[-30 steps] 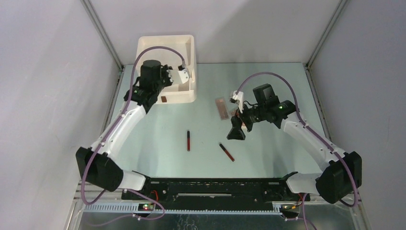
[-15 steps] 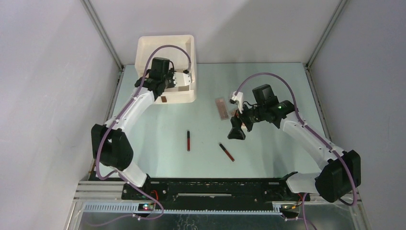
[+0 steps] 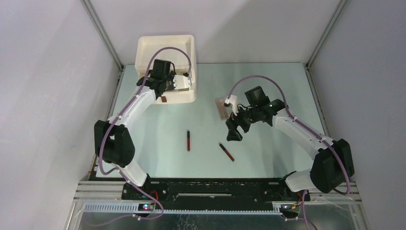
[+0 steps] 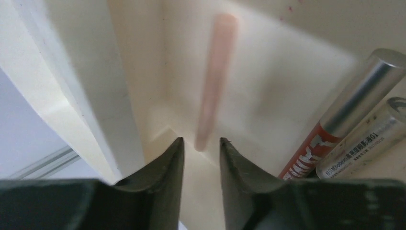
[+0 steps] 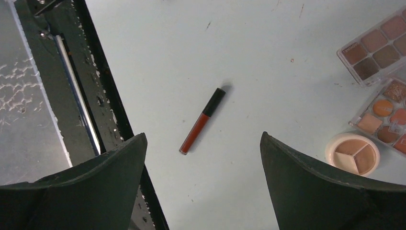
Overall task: Organize the makeup
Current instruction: Place the makeup in the drawer, then pick up the lipstick at the center of the board.
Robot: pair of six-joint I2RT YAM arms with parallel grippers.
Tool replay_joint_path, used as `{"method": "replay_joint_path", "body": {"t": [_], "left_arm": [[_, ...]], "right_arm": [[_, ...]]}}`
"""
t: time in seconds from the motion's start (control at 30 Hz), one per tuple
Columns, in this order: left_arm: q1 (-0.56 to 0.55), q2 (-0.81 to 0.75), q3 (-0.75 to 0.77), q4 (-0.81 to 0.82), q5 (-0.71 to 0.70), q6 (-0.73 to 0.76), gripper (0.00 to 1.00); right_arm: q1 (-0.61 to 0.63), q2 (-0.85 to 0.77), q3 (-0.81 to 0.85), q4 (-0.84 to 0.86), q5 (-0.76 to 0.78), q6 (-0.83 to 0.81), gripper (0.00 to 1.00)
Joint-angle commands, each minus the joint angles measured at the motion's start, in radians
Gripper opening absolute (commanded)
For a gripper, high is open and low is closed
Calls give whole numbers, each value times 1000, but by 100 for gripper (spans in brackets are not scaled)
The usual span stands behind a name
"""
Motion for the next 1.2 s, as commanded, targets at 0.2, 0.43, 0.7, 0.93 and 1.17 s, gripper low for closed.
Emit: {"method": "replay_joint_path", "body": {"t": [0.2,0.43,0.7,0.93,1.17], "left_arm": [[16,-77,65,-6,27,-5,61],[36,-212,51,3,91,-64,77],[48,-498,-132,151,182,-282,99],[48,-751,-309,262,266,-579,100],[49,-922,-463,323,378,-779,100]], "right_arm": [[74,75,-2,20,147,-20,96],[167,131,-2,-10,311,-40,95],[285,197,-39,6,469,-24,92],[355,276,-61,36,532,-8,85],[404,336,-67,54,590,-3,72]]}}
